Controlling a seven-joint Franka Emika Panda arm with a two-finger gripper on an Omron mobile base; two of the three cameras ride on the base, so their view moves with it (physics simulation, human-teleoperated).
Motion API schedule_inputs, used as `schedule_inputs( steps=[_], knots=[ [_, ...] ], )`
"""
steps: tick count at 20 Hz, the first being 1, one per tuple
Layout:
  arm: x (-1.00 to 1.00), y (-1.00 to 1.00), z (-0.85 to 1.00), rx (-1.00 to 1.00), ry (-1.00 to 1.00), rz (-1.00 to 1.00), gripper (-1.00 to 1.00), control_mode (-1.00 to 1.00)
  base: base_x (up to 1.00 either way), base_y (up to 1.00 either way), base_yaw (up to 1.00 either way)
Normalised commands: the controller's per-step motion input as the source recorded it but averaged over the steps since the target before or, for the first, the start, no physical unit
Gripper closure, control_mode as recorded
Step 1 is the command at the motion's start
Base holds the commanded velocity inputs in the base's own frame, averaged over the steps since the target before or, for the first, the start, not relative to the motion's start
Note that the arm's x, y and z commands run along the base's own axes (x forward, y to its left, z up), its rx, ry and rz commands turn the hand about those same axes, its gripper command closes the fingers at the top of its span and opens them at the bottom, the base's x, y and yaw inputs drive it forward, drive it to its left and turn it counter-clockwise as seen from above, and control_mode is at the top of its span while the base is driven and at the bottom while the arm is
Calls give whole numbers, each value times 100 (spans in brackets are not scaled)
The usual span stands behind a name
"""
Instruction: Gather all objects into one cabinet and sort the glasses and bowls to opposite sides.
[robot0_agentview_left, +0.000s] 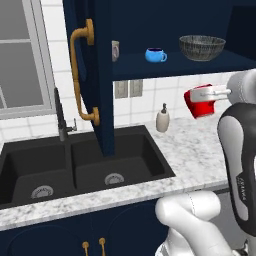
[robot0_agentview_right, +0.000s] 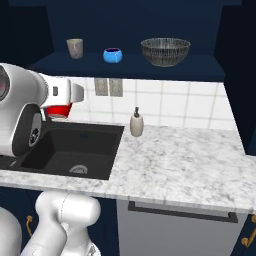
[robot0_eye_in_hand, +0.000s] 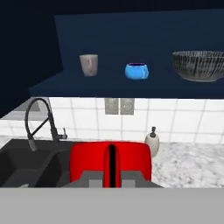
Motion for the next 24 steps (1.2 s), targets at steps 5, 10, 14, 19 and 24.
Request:
schedule_inputs(
  steps=[5,10,14,19,24],
  knots=[
    [0,48,50,0,-10,13,100,-100,0,0,0],
    [42,26,16,6,-7,9,100,-100,0,0,0],
    [86,5,1,9,-4,8,100,-100,0,0,0],
    [49,43,13,3,-8,2,100,-100,0,0,0],
    [67,34,3,5,-2,0,100,-100,0,0,0]
  ],
)
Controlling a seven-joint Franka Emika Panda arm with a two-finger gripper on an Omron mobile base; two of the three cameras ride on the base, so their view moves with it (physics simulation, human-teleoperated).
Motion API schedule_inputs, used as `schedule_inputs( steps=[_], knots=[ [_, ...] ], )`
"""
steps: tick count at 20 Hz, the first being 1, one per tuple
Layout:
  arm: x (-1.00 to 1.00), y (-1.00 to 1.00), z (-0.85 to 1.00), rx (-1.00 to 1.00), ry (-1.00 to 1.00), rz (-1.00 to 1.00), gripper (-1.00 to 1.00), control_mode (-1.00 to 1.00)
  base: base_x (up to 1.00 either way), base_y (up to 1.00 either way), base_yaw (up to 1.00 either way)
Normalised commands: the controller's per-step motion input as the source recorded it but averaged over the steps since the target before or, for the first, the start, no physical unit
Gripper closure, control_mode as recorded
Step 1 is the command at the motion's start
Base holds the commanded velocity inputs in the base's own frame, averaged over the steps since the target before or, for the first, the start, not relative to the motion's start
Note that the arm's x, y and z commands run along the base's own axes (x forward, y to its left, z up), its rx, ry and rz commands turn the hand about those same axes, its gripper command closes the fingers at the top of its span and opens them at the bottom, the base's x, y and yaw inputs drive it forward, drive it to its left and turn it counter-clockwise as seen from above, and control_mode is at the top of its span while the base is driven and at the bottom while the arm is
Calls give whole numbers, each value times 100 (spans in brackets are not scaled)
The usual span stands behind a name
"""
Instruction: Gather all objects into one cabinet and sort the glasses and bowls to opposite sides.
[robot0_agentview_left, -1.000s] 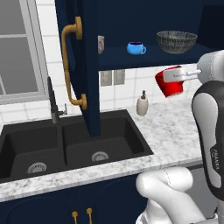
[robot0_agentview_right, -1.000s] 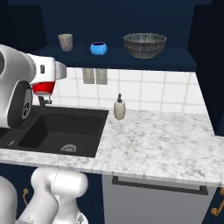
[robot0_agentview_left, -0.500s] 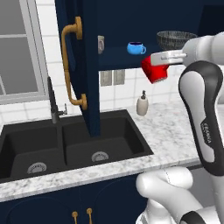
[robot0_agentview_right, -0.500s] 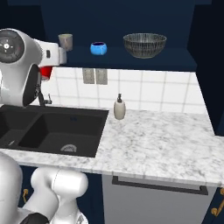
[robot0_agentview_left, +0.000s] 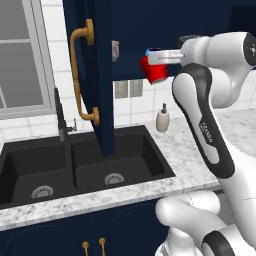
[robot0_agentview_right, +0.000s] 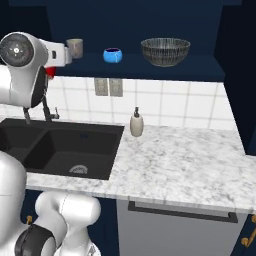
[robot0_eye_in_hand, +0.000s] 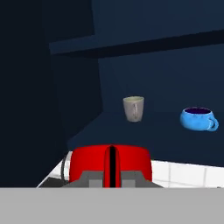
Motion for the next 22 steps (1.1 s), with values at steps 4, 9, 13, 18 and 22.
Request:
schedule_inputs(
  steps=[4,9,13,18,22],
  knots=[
    [91,18,0,5,0,0,100,-100,0,0,0],
    [88,23,0,2,0,0,100,-100,0,0,0],
    [66,6,-17,0,0,0,100,-100,0,0,0],
    [63,12,-20,0,0,0,100,-100,0,0,0],
    [58,18,-2,0,0,0,100,-100,0,0,0]
  ],
)
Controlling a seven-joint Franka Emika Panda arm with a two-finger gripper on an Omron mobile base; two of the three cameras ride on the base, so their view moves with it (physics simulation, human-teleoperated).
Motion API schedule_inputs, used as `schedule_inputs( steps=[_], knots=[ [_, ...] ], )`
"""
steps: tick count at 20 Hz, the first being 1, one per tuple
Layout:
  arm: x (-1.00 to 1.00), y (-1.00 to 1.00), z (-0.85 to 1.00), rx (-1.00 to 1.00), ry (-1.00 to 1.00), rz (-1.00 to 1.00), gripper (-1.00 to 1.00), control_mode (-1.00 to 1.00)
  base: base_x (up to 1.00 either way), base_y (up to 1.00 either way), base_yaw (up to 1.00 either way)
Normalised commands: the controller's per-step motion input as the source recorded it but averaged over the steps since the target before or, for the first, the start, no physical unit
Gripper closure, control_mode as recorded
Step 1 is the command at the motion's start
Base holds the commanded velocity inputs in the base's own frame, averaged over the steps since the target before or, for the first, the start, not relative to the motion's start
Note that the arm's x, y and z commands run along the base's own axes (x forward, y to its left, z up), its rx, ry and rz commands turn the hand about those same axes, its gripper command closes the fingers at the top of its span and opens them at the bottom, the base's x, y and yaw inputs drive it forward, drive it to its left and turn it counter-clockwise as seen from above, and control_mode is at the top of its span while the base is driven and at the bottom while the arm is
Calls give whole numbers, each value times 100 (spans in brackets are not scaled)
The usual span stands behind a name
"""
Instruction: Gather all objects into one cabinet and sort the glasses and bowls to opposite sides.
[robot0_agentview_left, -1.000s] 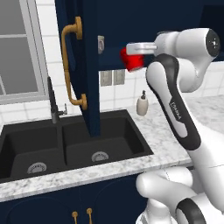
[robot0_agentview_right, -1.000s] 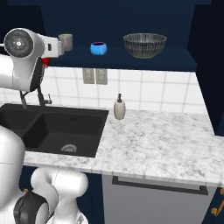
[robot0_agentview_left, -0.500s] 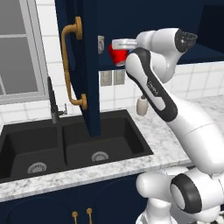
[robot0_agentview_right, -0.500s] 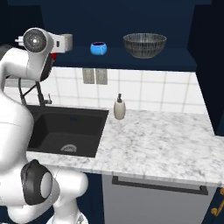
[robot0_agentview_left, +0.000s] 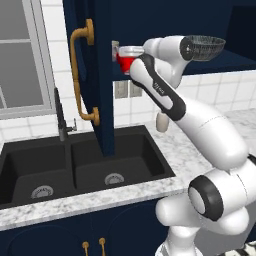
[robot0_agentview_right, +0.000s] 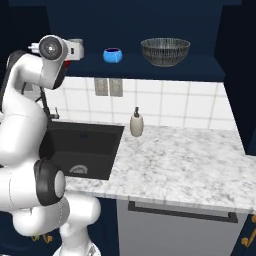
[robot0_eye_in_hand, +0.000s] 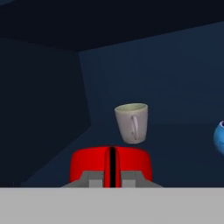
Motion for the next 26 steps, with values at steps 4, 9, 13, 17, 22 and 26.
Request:
schedule_inputs(
  steps=[4,9,13,17,22,26],
  knots=[
    [49,13,0,0,2,0,100,-100,0,0,0],
    [51,10,0,0,0,0,100,-100,0,0,0],
    [46,0,0,0,0,0,100,-100,0,0,0],
    [42,0,0,0,-1,0,100,-100,0,0,0],
    [13,0,0,0,-11,0,100,-100,0,0,0],
    [0,0,0,0,-18,0,100,-100,0,0,0]
  ],
)
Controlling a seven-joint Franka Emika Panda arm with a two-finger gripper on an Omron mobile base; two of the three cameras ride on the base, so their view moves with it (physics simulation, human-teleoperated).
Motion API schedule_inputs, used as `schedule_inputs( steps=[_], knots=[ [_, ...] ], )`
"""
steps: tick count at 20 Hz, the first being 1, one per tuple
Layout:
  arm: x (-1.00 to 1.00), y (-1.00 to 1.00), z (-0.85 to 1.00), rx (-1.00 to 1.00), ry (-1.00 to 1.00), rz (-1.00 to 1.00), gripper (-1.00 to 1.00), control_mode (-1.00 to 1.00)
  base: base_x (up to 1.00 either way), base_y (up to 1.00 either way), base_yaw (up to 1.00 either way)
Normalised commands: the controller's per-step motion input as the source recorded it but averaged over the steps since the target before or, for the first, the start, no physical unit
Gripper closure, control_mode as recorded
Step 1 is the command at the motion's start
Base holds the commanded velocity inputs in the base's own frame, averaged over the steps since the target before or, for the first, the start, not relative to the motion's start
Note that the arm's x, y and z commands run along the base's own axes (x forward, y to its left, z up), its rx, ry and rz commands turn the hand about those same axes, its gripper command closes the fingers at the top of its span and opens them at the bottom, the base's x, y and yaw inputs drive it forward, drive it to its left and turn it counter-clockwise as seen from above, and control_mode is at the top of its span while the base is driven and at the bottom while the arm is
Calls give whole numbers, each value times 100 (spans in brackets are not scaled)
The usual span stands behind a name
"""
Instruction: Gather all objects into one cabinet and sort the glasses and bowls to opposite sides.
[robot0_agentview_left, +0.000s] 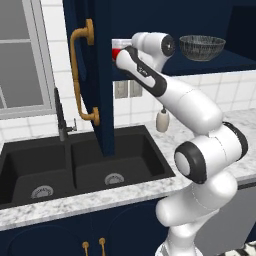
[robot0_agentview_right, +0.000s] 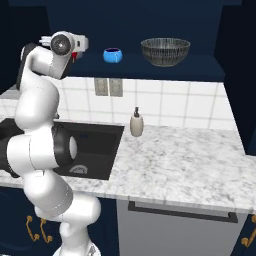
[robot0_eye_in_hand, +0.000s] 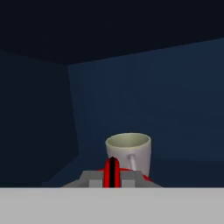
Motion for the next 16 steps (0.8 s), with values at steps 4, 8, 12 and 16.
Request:
schedule_inputs(
  steps=[4,8,12,16],
  knots=[
    [0,0,-7,0,-10,0,100,-100,0,0,0],
    [0,0,-26,0,0,0,100,-100,0,0,0],
    [-10,-9,-24,0,-4,0,100,-100,0,0,0],
    [-30,-20,-39,0,-8,-1,100,-100,0,0,0]
  ],
)
